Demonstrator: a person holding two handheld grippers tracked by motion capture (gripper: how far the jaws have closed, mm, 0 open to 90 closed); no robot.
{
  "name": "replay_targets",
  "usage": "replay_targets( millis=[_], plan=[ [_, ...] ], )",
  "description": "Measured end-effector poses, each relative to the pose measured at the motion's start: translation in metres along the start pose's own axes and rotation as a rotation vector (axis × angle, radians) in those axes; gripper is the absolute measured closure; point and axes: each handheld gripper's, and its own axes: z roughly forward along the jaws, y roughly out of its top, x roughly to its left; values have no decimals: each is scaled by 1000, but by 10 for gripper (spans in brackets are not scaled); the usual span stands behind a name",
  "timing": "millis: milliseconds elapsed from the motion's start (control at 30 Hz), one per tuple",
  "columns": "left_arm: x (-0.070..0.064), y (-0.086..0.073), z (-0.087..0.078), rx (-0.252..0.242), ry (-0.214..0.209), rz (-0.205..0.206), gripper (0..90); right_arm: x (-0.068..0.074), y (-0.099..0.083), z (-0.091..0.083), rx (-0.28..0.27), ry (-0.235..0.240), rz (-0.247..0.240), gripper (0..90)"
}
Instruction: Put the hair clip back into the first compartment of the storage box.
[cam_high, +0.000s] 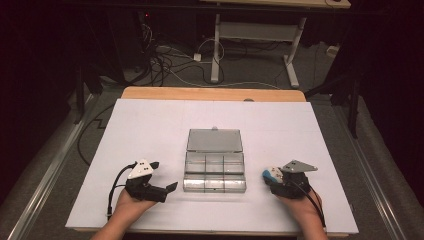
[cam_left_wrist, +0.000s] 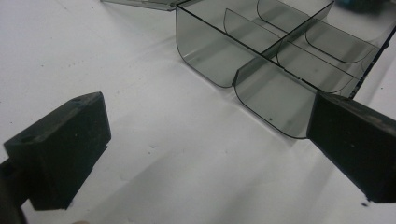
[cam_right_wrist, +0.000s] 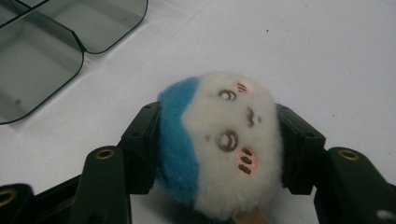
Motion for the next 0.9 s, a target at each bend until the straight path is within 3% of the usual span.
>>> replay_targets(
  millis=[433, 900],
  plan=[
    [0, 0, 0, 0, -3, 5, 0, 0, 0, -1, -1, 5, -3, 472],
    [-1, 0, 0, -1, -2, 6, 0, -4, 0, -3, -22, 15, 38, 498]
  ],
)
